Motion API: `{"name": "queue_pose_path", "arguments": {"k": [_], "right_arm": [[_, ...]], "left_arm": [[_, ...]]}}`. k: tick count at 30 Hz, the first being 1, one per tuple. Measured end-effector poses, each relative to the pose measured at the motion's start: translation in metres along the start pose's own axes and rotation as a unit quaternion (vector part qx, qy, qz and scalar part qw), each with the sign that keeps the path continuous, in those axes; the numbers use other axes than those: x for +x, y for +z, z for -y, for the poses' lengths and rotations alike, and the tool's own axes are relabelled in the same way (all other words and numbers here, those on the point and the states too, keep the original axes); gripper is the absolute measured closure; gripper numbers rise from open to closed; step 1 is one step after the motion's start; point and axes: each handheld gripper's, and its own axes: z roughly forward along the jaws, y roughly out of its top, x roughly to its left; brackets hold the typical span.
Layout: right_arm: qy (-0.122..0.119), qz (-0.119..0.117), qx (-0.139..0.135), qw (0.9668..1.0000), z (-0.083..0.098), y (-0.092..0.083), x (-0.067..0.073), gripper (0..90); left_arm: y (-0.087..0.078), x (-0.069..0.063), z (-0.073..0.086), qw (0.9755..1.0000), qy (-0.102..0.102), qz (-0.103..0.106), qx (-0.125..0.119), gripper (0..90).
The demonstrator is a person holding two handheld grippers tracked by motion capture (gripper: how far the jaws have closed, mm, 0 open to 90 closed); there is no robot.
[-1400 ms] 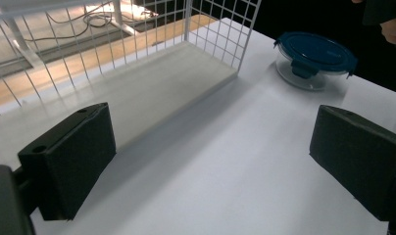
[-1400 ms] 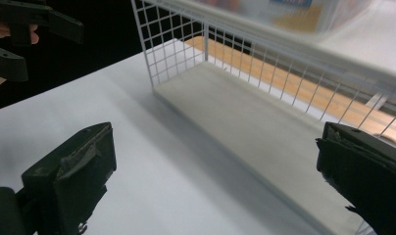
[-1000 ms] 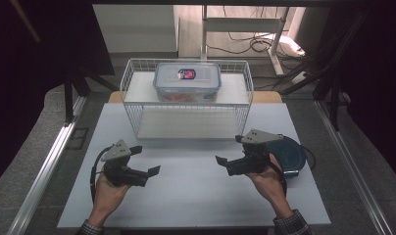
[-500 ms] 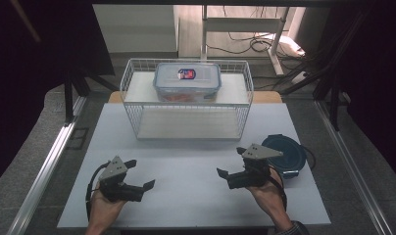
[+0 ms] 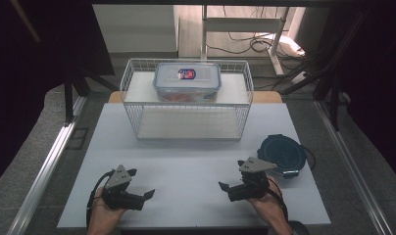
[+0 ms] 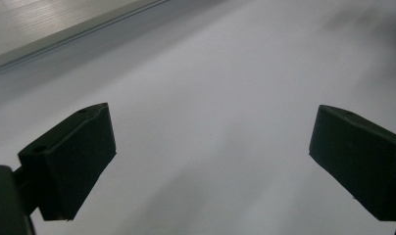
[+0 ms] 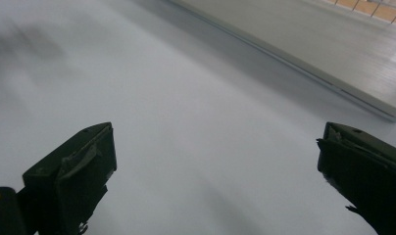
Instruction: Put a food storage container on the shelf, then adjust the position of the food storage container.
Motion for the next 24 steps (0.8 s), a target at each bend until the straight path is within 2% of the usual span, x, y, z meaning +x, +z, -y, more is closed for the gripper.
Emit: {"name": "queue_pose_path", "arguments": {"k": [5,9,12,15,16,17,18,19,22,24], "right_arm": [[0.007,0.011,0.002,0.9999,0.000,-0.001,-0.003,0.7],[0.024,0.025,-0.002,0.9994,-0.002,-0.005,-0.009,0.0],[0.042,0.041,0.006,0.9982,-0.004,-0.010,-0.018,0.0],[0.049,0.056,0.012,0.9972,-0.005,-0.017,-0.028,1.3],[0.055,0.067,0.014,0.9962,-0.006,-0.020,-0.033,5.2],[0.073,0.081,0.013,0.9940,-0.006,-0.028,-0.046,17.5],[0.073,0.081,0.013,0.9940,-0.006,-0.028,-0.046,17.5],[0.083,0.087,0.012,0.9926,-0.005,-0.032,-0.053,24.4],[0.085,0.117,0.016,0.9893,-0.003,-0.044,-0.074,46.3],[0.098,0.137,0.017,0.9855,0.001,-0.053,-0.093,60.9]], "left_arm": [[-0.001,0.001,0.000,1.0000,-0.003,-0.001,-0.005,2.9],[0.000,0.003,0.002,0.9999,-0.012,0.005,-0.006,2.9],[0.000,0.004,0.002,0.9999,-0.014,0.006,-0.008,2.9],[0.001,0.004,0.002,0.9998,-0.015,0.007,-0.007,2.9],[0.001,0.004,0.002,0.9998,-0.014,0.007,-0.007,2.9],[0.002,0.004,0.002,0.9999,-0.014,0.008,-0.006,3.0],[0.002,0.003,0.002,0.9999,-0.013,0.008,-0.006,3.0],[0.002,0.003,0.002,0.9999,-0.012,0.007,-0.005,3.0],[0.003,0.003,0.001,0.9999,-0.010,0.008,-0.003,3.1],[0.004,0.002,0.001,0.9999,-0.009,0.008,-0.002,3.2]]}}
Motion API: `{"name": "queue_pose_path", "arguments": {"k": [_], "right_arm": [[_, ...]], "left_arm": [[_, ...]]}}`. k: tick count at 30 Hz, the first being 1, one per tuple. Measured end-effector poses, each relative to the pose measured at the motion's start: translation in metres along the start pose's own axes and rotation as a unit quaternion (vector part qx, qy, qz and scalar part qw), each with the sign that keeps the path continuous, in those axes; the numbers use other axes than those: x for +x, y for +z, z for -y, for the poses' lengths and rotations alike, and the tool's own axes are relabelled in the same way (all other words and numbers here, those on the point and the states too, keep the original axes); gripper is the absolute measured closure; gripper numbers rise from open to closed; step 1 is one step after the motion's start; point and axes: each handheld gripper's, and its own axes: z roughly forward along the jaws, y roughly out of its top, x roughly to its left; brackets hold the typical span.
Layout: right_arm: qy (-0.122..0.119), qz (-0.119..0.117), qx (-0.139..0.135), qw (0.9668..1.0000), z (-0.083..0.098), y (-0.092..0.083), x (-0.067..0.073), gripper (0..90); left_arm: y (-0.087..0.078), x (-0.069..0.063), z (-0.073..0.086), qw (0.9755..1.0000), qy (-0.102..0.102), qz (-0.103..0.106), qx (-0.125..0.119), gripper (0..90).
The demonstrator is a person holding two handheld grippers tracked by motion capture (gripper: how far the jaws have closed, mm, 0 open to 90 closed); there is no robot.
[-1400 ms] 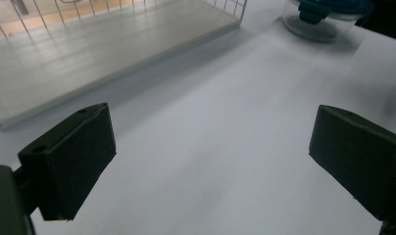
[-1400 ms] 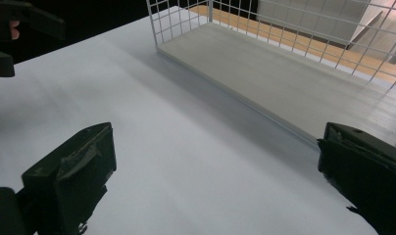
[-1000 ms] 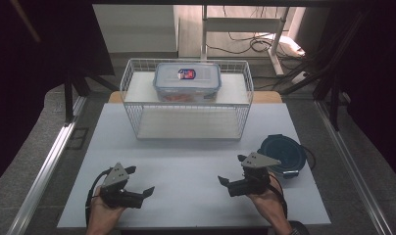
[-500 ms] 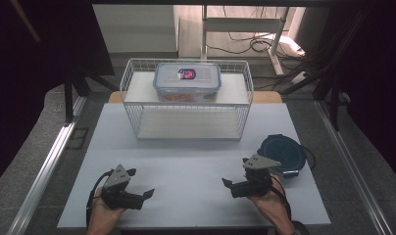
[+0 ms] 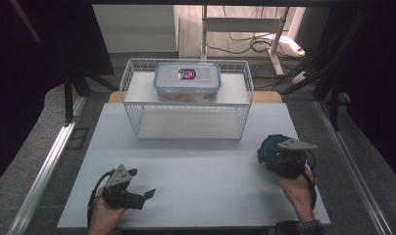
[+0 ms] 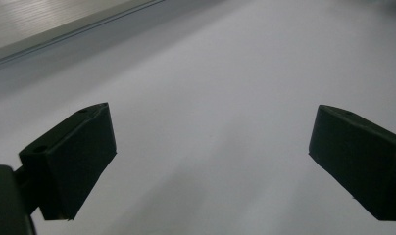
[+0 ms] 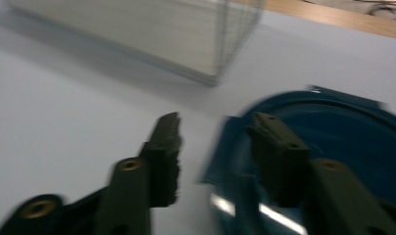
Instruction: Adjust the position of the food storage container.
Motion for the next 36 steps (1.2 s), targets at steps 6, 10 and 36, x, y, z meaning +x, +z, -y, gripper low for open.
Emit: {"name": "queue_pose_path", "arguments": {"k": [6,10,36], "right_arm": [[0.030,0.053,0.011,0.9981,0.004,-0.002,-0.051,89.4],[0.057,0.088,0.018,0.9943,0.009,-0.003,-0.076,89.6],[0.084,0.099,0.056,0.9900,0.018,0.013,-0.097,90.0]], "left_arm": [[0.001,0.001,0.000,1.0000,-0.001,0.000,0.002,3.3],[0.001,0.002,0.000,1.0000,-0.004,0.002,0.001,3.4],[0.004,0.001,0.000,1.0000,-0.006,0.005,0.006,3.7]]}}
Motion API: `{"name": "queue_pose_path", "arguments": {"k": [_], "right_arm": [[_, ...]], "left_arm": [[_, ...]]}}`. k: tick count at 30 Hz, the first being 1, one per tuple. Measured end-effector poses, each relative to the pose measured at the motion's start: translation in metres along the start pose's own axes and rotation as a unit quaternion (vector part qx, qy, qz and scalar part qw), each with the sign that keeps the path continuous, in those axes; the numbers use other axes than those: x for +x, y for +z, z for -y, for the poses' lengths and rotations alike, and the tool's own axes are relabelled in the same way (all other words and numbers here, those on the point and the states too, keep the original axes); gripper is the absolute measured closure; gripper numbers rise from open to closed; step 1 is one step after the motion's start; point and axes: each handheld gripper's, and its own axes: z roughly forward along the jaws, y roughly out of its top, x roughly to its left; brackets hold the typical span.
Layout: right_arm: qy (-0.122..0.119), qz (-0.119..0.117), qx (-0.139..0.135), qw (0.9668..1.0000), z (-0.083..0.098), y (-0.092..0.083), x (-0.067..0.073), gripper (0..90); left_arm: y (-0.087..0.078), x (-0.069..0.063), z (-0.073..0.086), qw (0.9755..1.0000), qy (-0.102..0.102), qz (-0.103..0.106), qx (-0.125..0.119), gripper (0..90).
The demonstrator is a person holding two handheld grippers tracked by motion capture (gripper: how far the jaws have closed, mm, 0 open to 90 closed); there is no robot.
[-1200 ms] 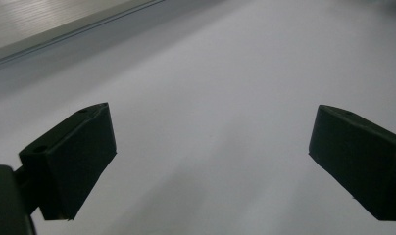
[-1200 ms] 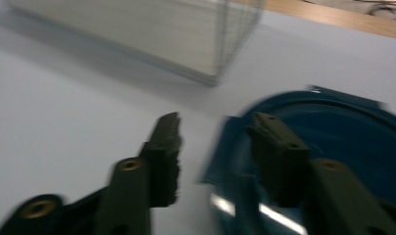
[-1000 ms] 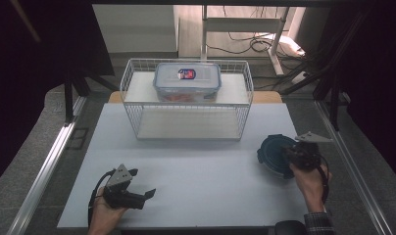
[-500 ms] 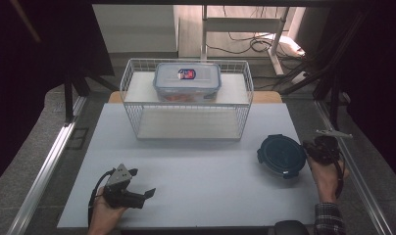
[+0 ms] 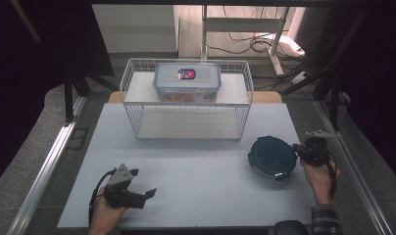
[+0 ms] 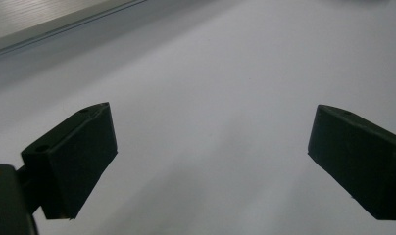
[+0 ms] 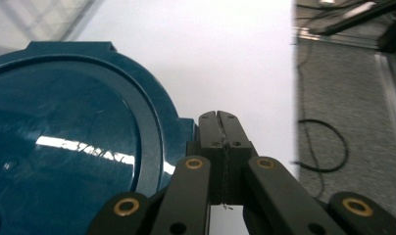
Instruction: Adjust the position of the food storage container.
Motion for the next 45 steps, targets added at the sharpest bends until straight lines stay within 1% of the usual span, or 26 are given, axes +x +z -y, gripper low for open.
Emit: {"name": "queue_pose_path", "arguments": {"k": [2,3,4,8,10,11,12,13,14,16,17,21,22,24,25,26,29,32,33,35,38,40,41,42,43,45], "right_arm": [[-0.007,-0.011,0.001,0.9999,0.001,-0.001,0.009,90.0],[-0.014,-0.024,0.002,0.9996,0.002,-0.002,0.017,90.0],[-0.014,-0.024,0.002,0.9996,0.002,-0.002,0.017,90.0],[-0.016,-0.049,0.005,0.9987,0.005,-0.004,0.032,90.0],[-0.016,-0.068,0.007,0.9975,0.007,-0.004,0.039,90.0],[-0.017,-0.089,0.009,0.9958,0.008,-0.004,0.047,90.0],[-0.017,-0.089,0.009,0.9958,0.008,-0.004,0.047,90.0],[-0.020,-0.099,0.014,0.9948,0.009,-0.003,0.052,90.0],[-0.028,-0.108,0.023,0.9935,0.010,0.000,0.060,90.0],[-0.032,-0.128,0.025,0.9909,0.010,0.002,0.071,90.0],[-0.038,-0.137,0.027,0.9894,0.010,0.003,0.079,90.0],[-0.070,-0.159,0.034,0.9842,0.009,0.003,0.109,90.0],[-0.074,-0.167,0.033,0.9826,0.010,0.003,0.117,90.0],[-0.079,-0.176,0.035,0.9805,0.011,0.001,0.128,90.0],[-0.080,-0.181,0.036,0.9795,0.011,0.001,0.131,90.0],[-0.080,-0.191,0.035,0.9776,0.012,0.000,0.135,90.0],[-0.085,-0.208,0.034,0.9738,0.014,-0.002,0.145,90.0],[-0.087,-0.230,0.032,0.9689,0.016,-0.004,0.155,90.0],[-0.088,-0.233,0.033,0.9679,0.016,-0.004,0.158,90.0],[-0.091,-0.248,0.035,0.9638,0.017,-0.004,0.165,90.0],[-0.103,-0.256,0.036,0.9604,0.018,-0.005,0.178,90.0],[-0.108,-0.268,0.037,0.9567,0.019,-0.005,0.186,90.0],[-0.108,-0.273,0.037,0.9553,0.019,-0.005,0.189,90.0],[-0.113,-0.275,0.036,0.9541,0.020,-0.005,0.193,90.0],[-0.121,-0.273,0.035,0.9537,0.020,-0.005,0.197,90.0],[-0.137,-0.264,0.029,0.9545,0.019,-0.004,0.203,89.9]], "left_arm": [[0.001,-0.001,0.000,1.0000,0.001,0.000,0.001,3.7],[0.001,-0.001,0.000,1.0000,0.002,0.001,0.002,3.7],[0.001,-0.002,0.000,1.0000,0.003,0.000,0.003,3.7],[0.001,-0.002,-0.001,1.0000,0.004,0.000,0.004,3.7],[0.002,-0.002,0.000,1.0000,0.002,0.001,0.005,3.7],[0.002,-0.002,0.000,1.0000,0.001,0.002,0.005,3.7],[0.002,-0.002,0.000,1.0000,0.000,0.003,0.005,3.7],[0.002,-0.002,0.000,1.0000,0.000,0.003,0.006,3.7],[0.003,-0.003,0.000,1.0000,0.000,0.003,0.006,3.7],[0.003,-0.003,0.000,1.0000,0.001,0.004,0.008,3.7],[0.003,-0.004,0.000,1.0000,0.001,0.005,0.008,3.6],[0.003,-0.003,0.000,0.9999,0.000,0.006,0.009,3.7],[0.003,-0.003,0.000,0.9999,-0.001,0.006,0.009,3.7],[0.002,-0.003,0.000,0.9999,-0.002,0.005,0.009,3.7],[0.002,-0.003,0.000,0.9999,-0.002,0.006,0.008,3.7],[0.002,-0.003,0.000,0.9999,-0.002,0.006,0.008,3.7],[0.003,-0.003,0.000,0.9999,-0.003,0.007,0.010,3.7],[0.003,-0.004,0.000,0.9999,-0.003,0.007,0.011,3.7],[0.003,-0.004,0.000,0.9999,-0.003,0.007,0.011,3.8],[0.003,-0.004,0.000,0.9999,-0.003,0.007,0.011,3.8],[0.002,-0.003,0.000,0.9999,-0.004,0.008,0.011,3.9],[0.002,-0.003,0.000,0.9999,-0.005,0.008,0.011,3.9],[0.002,-0.004,0.000,0.9999,-0.004,0.008,0.011,3.9],[0.003,-0.004,0.000,0.9999,-0.004,0.008,0.011,3.9],[0.003,-0.004,0.000,0.9999,-0.004,0.009,0.011,3.9],[0.003,-0.004,0.000,0.9999,-0.004,0.009,0.012,3.9]]}}
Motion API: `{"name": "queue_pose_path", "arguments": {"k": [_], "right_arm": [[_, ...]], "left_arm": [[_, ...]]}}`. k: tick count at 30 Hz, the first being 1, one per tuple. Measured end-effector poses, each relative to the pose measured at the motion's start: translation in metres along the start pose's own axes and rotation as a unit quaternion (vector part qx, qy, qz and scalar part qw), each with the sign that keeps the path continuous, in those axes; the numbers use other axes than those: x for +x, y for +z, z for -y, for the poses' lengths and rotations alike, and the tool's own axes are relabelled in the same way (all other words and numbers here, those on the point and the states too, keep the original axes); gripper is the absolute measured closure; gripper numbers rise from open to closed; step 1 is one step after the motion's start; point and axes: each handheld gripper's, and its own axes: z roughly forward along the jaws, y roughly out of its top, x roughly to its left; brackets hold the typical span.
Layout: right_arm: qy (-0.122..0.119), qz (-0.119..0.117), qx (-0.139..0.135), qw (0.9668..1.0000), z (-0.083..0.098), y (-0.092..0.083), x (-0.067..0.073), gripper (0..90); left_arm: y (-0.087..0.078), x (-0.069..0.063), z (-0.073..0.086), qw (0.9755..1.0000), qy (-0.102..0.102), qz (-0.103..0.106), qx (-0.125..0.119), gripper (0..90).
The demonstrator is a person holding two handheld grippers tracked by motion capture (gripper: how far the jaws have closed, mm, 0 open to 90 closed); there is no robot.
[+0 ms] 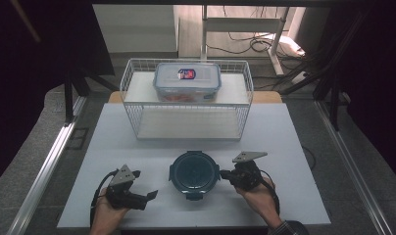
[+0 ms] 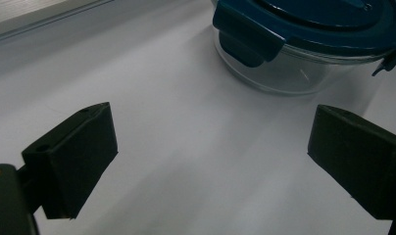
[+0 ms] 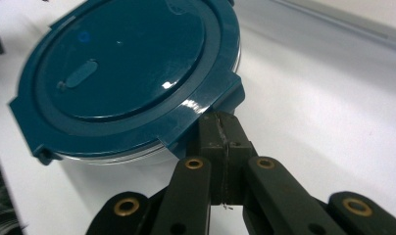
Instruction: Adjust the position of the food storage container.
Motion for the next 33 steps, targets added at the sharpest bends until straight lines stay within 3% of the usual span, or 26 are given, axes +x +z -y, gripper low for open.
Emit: {"name": "queue_pose_path", "arguments": {"k": [4,7,11,17,24,27,33], "right_arm": [[-0.016,0.009,0.002,0.9998,-0.002,0.001,0.000,89.7],[-0.034,0.030,-0.004,0.9990,0.000,-0.004,0.001,87.5],[-0.034,0.031,-0.026,0.9986,0.006,-0.016,-0.004,70.6],[-0.032,0.032,-0.059,0.9972,0.015,-0.028,-0.001,33.5],[-0.047,0.051,-0.072,0.9949,0.026,-0.030,0.005,8.2],[-0.053,0.062,-0.068,0.9944,0.031,-0.028,0.006,3.3],[-0.049,0.054,-0.066,0.9952,0.037,-0.025,0.004,2.5]], "left_arm": [[-0.002,0.001,0.001,1.0000,-0.002,0.003,-0.001,4.0],[-0.005,0.002,0.001,0.9998,-0.013,0.014,0.003,5.8],[-0.008,0.000,0.000,0.9996,-0.015,0.021,0.005,7.1],[-0.008,-0.006,0.004,0.9999,0.004,0.009,0.009,4.8],[-0.008,-0.006,0.008,0.9998,-0.002,0.015,0.008,3.8],[-0.006,-0.004,0.010,0.9999,-0.001,0.015,0.008,4.3],[-0.004,-0.002,0.012,0.9999,0.005,0.013,0.007,3.8]]}}
